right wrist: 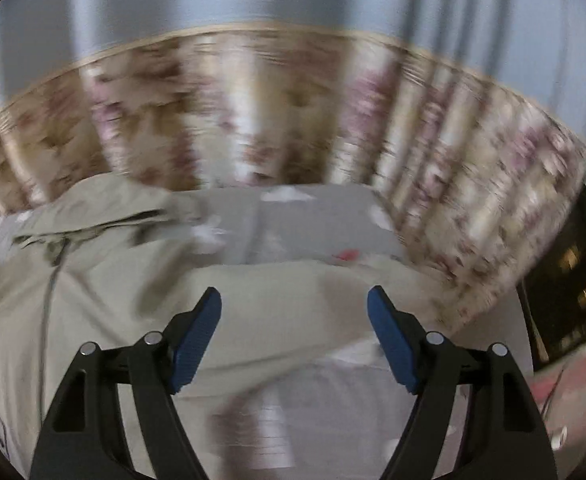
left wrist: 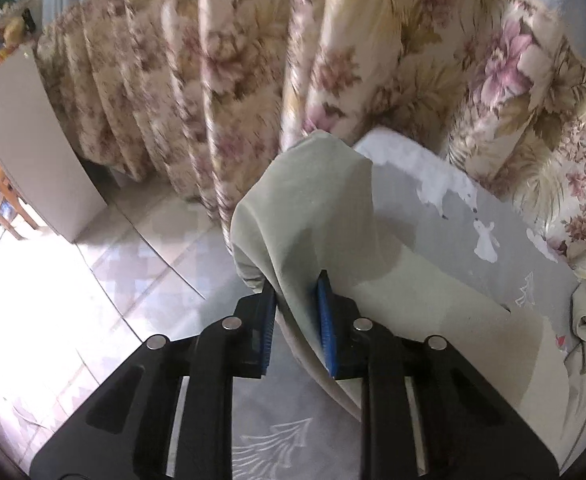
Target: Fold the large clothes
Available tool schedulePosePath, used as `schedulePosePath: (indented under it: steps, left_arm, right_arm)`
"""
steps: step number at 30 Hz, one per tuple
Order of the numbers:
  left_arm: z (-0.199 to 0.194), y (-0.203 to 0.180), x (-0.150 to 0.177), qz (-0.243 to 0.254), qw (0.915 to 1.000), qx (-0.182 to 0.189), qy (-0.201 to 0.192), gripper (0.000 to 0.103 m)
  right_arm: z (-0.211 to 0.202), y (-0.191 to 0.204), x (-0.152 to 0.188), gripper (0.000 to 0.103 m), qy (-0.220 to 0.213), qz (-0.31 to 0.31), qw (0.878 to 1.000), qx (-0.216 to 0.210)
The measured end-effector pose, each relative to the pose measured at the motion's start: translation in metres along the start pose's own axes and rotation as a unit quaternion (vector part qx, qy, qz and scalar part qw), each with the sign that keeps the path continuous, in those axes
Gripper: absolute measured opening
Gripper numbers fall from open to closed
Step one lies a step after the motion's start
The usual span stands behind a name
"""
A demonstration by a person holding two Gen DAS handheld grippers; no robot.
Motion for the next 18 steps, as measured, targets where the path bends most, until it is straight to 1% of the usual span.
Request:
schedulePosePath:
  steps: [2, 3, 4, 5, 7, 8, 10, 12, 14, 15, 16, 18]
  left_arm:
    - [-0.013, 0.004, -0.003, -0.014, 0.9998, -0.006, -0.017, 0.021]
    - [-0.019, 0.005, -0.002, -0.022, 0.9994, -0.01, -0.024, 0.021]
    - [-0.022, 0.004, -0.002, -0.024, 0.9992, -0.014, -0.028, 0.021]
    - [-0.025, 0.0, -0.001, -0.016, 0.9989, -0.027, -0.035, 0.02]
    - [-0.029, -0.009, 0.0, 0.012, 0.9968, -0.062, -0.05, 0.02]
    - [-0.033, -0.015, 0.001, 0.028, 0.9945, -0.08, -0.061, 0.019]
    - [-0.05, -0.024, 0.0, 0.039, 0.9916, -0.091, -0.083, 0.016]
    - [-0.073, -0.035, -0.001, 0.047, 0.9899, -0.082, -0.105, 0.014]
    - [-0.107, -0.063, 0.0, 0.077, 0.9854, -0.062, -0.139, 0.014]
    - [-0.123, -0.079, 0.001, 0.094, 0.9827, -0.05, -0.152, 0.014]
    - [-0.143, -0.101, 0.006, 0.117, 0.9787, -0.03, -0.166, 0.014]
    - [-0.169, -0.137, 0.016, 0.147, 0.9738, 0.005, -0.173, 0.014]
  right_arm:
    - [0.003, -0.031, 0.0, 0.075, -0.007, 0.018, 1.0, 0.022]
    - [0.005, -0.05, 0.001, 0.075, -0.012, 0.042, 0.999, 0.028]
    - [0.006, -0.073, 0.002, 0.075, -0.015, 0.079, 0.996, 0.026]
    - [0.009, -0.091, 0.004, 0.075, -0.016, 0.113, 0.993, 0.018]
    - [0.017, -0.126, 0.011, 0.076, -0.013, 0.174, 0.985, -0.001]
    - [0.025, -0.143, 0.015, 0.074, -0.004, 0.199, 0.98, -0.01]
    - [0.044, -0.164, 0.022, 0.069, 0.016, 0.232, 0.972, -0.025]
    - [0.063, -0.17, 0.028, 0.051, 0.043, 0.247, 0.967, -0.042]
    - [0.081, -0.17, 0.031, 0.048, 0.061, 0.257, 0.963, -0.059]
    - [0.088, -0.171, 0.031, 0.048, 0.061, 0.261, 0.962, -0.059]
    - [0.09, -0.171, 0.033, 0.048, 0.06, 0.265, 0.961, -0.06]
    - [0.1, -0.171, 0.029, 0.048, 0.055, 0.286, 0.953, -0.08]
Point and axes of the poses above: each gripper's, at about its wrist camera, not at the fingertips, and z roughly the way its jaws point, y to its left, x to its underside, the point moved 5 cm from there along z, roughly the way its jaws point, and after that the axes turned 4 degrees about -x, right-handed, at the moved point
